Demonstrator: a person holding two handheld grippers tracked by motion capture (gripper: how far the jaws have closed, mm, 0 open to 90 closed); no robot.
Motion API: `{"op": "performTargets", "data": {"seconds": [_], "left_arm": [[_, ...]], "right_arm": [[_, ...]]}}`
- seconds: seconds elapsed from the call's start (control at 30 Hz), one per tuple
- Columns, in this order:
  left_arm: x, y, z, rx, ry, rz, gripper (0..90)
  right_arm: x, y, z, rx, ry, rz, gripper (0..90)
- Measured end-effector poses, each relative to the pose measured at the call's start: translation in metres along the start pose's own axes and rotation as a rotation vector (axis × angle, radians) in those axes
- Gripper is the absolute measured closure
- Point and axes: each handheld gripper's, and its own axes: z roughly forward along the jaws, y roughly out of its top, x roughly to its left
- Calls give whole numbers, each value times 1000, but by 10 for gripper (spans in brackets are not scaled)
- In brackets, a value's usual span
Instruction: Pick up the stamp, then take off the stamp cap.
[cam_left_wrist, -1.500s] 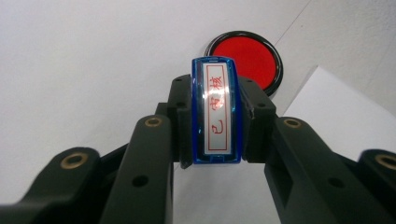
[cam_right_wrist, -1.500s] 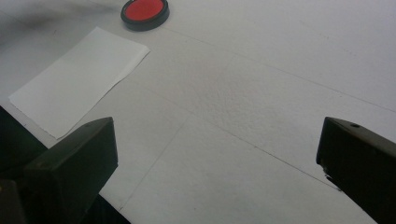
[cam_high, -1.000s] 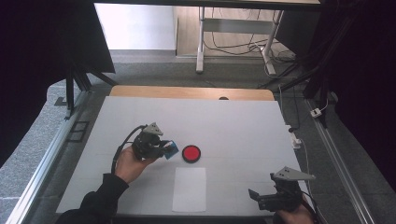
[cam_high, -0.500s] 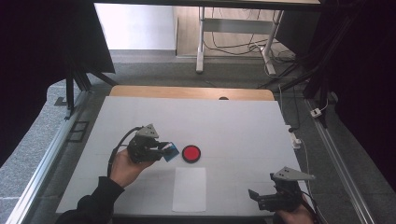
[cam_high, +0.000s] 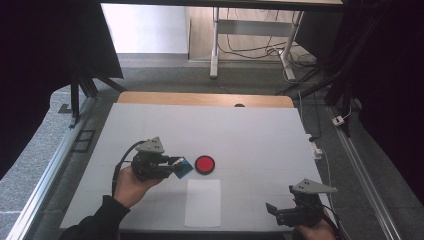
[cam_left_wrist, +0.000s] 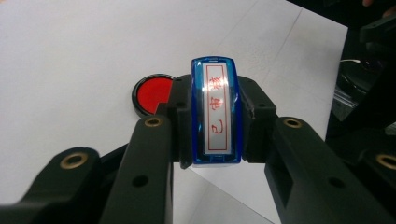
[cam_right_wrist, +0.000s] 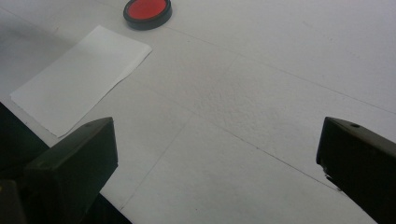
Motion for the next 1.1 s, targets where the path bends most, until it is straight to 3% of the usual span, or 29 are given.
{"op": "performTargets", "data": {"seconds": [0.37, 0.63, 1.1], "left_arm": [[-15, -6, 3, 23, -45, 21, 695], [-16, -6, 4, 22, -55, 29, 695], [-15, -6, 5, 17, -81, 41, 695]], "right_arm": [[1, 0, 0, 1, -1, -9, 0], [2, 1, 0, 1, 5, -15, 0], [22, 14, 13, -36, 107, -101, 0]]}}
